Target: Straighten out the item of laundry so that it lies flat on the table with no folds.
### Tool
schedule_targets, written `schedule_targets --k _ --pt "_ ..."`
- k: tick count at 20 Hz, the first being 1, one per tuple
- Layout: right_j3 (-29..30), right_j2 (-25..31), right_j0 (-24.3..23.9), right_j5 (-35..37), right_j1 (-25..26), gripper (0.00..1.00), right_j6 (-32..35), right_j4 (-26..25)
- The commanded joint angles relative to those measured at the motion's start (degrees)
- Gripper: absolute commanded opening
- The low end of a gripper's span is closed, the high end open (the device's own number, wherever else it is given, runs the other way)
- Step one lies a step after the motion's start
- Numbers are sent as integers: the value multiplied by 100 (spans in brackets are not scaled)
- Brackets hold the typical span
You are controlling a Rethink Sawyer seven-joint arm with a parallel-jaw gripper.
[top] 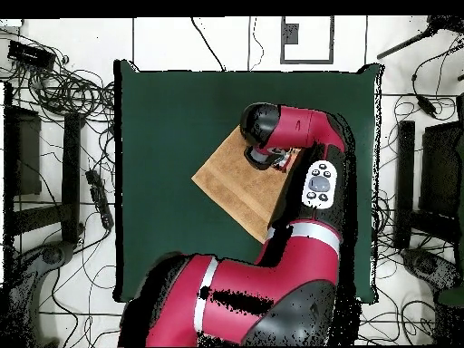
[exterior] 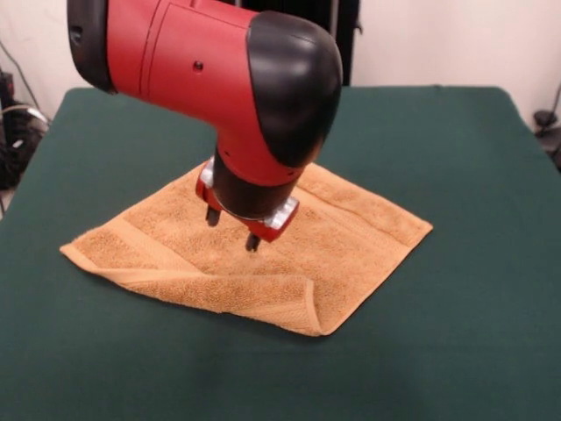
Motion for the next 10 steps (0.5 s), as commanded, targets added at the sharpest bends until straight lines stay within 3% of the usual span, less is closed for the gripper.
schedule_targets --k 1,10 --pt "701 578 259 -799 8 100 526 0" --pt "559 330 409 -1142 -94 100 862 -41"
